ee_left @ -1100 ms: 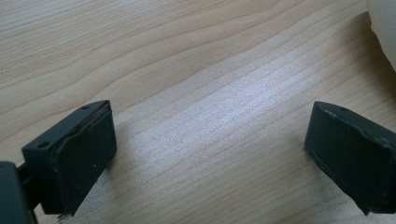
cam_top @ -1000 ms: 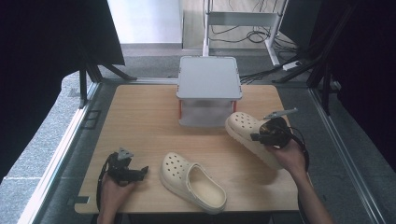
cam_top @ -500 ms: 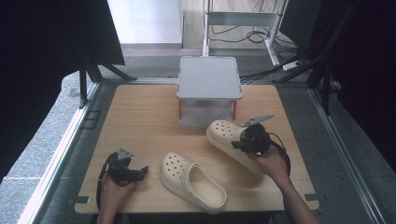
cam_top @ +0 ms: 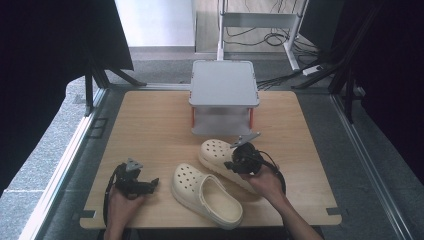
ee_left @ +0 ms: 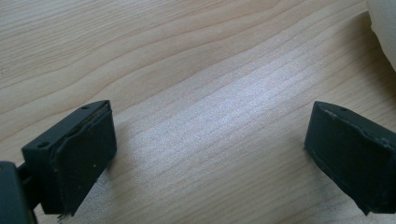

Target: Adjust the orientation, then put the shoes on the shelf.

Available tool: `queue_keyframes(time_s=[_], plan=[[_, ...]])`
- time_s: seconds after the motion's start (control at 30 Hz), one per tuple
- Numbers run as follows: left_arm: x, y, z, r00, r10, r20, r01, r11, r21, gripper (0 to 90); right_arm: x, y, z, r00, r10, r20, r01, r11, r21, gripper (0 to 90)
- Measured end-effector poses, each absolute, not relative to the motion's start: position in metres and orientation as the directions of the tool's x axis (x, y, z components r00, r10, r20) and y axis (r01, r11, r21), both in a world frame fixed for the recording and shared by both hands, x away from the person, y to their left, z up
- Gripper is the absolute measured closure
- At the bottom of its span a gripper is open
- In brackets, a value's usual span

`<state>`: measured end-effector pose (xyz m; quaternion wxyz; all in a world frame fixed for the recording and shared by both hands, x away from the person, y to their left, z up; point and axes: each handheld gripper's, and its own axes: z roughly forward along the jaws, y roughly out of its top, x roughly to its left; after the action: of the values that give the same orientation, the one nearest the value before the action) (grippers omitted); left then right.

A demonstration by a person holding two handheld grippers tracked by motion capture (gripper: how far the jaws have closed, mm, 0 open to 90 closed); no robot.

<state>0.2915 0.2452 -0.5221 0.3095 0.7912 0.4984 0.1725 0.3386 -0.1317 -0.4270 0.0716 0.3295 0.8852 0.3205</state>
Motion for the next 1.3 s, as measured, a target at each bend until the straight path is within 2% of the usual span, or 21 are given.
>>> queue_keyframes(time_s=[0.27, 0.67, 0.7, 0.77, 0.8, 0.9, 1.13, 1.17, 1.3], plan=[[0.291, 0.245, -0.522, 0.443, 0.896, -0.036, 0.682, -0.311, 0.662, 2.0, 0.333, -0.110, -0.436, -0.797, 0.595, 0.102, 0.523, 0.597, 0.608, 76.6], [0.291, 0.245, -0.522, 0.444, 0.895, -0.035, 0.682, -0.311, 0.662, 2.0, 0.329, -0.107, -0.443, -0.810, 0.561, 0.172, 0.538, 0.594, 0.598, 74.8], [0.291, 0.245, -0.522, 0.444, 0.895, -0.035, 0.682, -0.312, 0.662, 2.0, 0.330, -0.109, -0.443, -0.811, 0.555, 0.184, 0.539, 0.588, 0.603, 72.5], [0.291, 0.245, -0.522, 0.444, 0.895, -0.035, 0.682, -0.312, 0.662, 2.0, 0.330, -0.112, -0.440, -0.822, 0.547, 0.161, 0.516, 0.594, 0.618, 61.1], [0.291, 0.245, -0.522, 0.444, 0.895, -0.035, 0.682, -0.312, 0.662, 2.0, 0.330, -0.112, -0.440, -0.822, 0.547, 0.161, 0.516, 0.594, 0.618, 61.1], [0.291, 0.245, -0.522, 0.443, 0.896, -0.036, 0.682, -0.311, 0.662, 2.0, 0.331, -0.127, -0.429, -0.819, 0.545, 0.179, 0.519, 0.571, 0.636, 50.9], [0.291, 0.245, -0.522, 0.444, 0.895, -0.034, 0.681, -0.313, 0.662, 2.0, 0.324, -0.144, -0.423, -0.837, 0.518, 0.179, 0.497, 0.581, 0.645, 40.1], [0.291, 0.245, -0.522, 0.445, 0.895, -0.034, 0.681, -0.313, 0.662, 2.1, 0.321, -0.146, -0.424, -0.839, 0.512, 0.184, 0.496, 0.579, 0.647, 35.7], [0.291, 0.245, -0.522, 0.445, 0.895, -0.033, 0.681, -0.314, 0.662, 2.1, 0.317, -0.146, -0.425, -0.850, 0.495, 0.180, 0.479, 0.582, 0.657, 33.4]])
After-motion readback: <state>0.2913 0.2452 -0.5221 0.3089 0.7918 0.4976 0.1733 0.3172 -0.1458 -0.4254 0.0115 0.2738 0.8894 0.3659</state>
